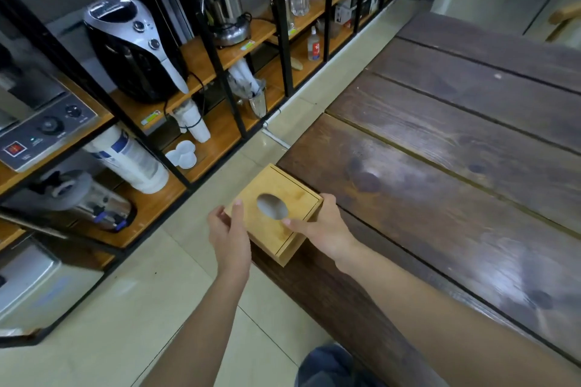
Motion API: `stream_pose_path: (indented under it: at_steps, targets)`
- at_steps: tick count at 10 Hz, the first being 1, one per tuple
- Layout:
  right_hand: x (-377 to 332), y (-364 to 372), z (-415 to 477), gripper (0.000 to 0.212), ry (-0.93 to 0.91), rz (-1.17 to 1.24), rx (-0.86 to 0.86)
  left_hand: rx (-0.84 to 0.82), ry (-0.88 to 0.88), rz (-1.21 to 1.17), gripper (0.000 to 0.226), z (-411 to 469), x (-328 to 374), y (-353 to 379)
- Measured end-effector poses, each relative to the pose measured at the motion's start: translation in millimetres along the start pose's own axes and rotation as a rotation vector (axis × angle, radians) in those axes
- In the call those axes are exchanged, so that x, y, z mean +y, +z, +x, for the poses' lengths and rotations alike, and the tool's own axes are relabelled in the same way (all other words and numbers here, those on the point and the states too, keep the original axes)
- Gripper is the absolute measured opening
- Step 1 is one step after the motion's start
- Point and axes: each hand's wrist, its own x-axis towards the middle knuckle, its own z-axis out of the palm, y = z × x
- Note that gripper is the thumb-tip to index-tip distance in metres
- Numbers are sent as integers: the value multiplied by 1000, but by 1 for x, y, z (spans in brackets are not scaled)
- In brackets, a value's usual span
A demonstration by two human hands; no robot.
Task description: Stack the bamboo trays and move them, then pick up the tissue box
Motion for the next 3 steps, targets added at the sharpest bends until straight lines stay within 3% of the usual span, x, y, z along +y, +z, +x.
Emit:
stream_pose_path:
  at_steps: [1,2,3]
  targets:
    - [-8,-15,-6,83,-26,-117,9,146,182,187,63,-1,14,-1]
    - [-21,-43,-21,70,-105,-331,95,94,392,210,58,-12,45,9]
    - [-34,-83,-37,58,-175,-448,237,-61,654,261,50,-32,84,39]
